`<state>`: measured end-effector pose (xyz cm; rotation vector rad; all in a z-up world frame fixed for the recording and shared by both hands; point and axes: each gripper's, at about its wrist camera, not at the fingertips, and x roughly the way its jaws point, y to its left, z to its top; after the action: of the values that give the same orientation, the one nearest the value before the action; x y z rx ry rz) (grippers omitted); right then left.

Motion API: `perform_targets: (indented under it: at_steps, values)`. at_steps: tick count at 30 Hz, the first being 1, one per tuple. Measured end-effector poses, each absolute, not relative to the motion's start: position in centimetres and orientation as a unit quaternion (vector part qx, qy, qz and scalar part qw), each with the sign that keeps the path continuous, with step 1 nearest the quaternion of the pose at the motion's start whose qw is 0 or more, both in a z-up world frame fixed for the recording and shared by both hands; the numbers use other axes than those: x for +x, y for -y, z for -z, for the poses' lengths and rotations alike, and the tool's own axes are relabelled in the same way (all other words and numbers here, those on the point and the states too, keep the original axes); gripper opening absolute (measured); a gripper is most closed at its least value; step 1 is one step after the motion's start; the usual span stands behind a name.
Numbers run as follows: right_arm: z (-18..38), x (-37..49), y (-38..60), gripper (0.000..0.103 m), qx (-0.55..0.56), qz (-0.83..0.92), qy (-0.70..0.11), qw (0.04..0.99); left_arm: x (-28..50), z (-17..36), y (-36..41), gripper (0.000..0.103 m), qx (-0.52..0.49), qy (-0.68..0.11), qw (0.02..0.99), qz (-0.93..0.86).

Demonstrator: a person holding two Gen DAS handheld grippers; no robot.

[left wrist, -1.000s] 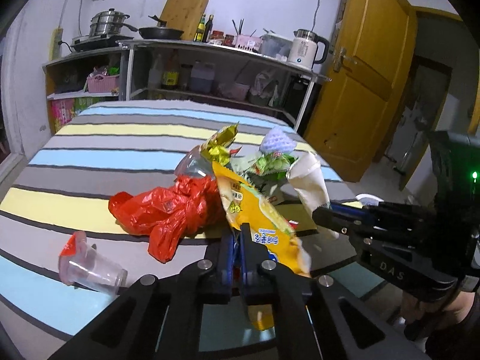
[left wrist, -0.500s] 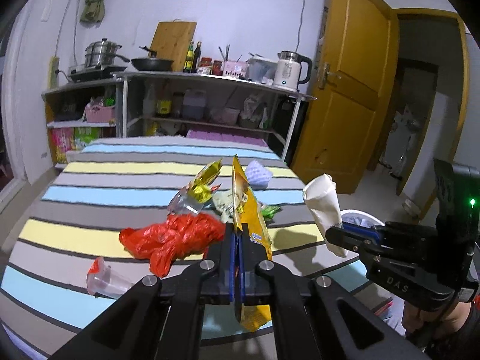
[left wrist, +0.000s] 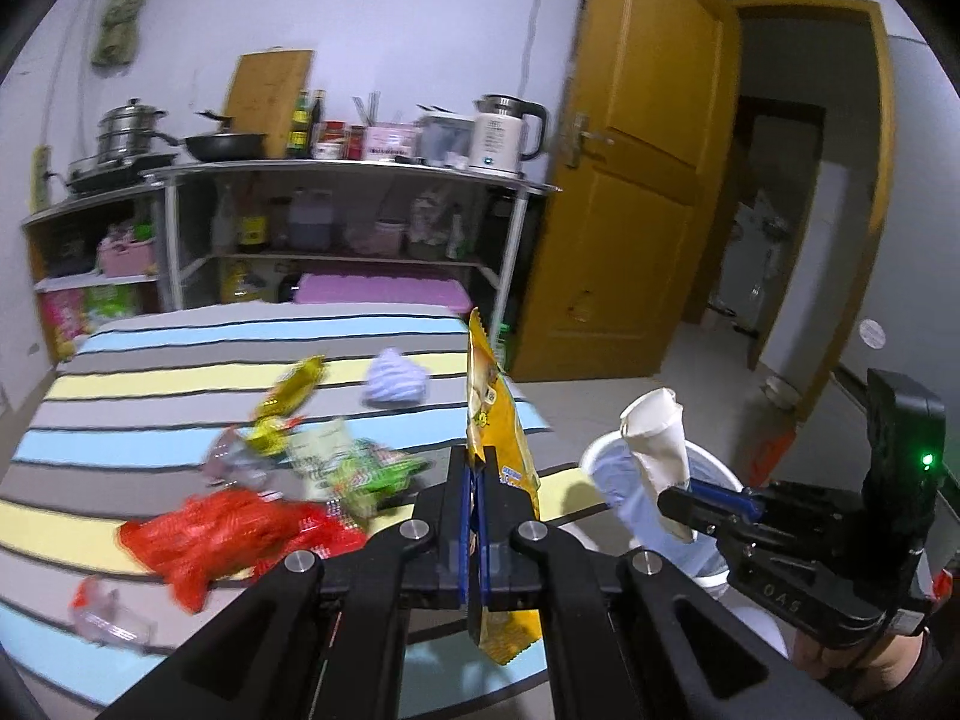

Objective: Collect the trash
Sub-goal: 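Carry both items over the white bin and open both grippers to drop them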

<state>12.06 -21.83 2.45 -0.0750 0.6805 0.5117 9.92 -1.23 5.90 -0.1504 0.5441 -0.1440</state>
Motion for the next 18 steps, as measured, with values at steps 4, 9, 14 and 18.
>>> perform_targets:
  at_steps: [4,9,14,18]
  values:
    - [-1.5,12.9,25.1,0.011,-0.022,-0.215,-0.342,0.915,12.3,-5.5,4.4,0.001,-0.063,-0.274,0.954,0.101]
    - [-0.1,14.3,28.4,0.011,-0.005,-0.183,-0.361,0.914,15.2,-4.7,8.4,0.001,-0.054,-0.287,0.947,0.137]
    - [1.6,15.4,31.1,0.012,0.012,-0.162,-0.381,0.910,17.5,-3.6,12.1,0.001,-0.044,-0.298,0.939,0.166]
    - [2.9,16.1,32.1,0.013,0.020,-0.156,-0.398,0.904,18.8,-2.4,13.9,0.001,-0.038,-0.311,0.932,0.179]
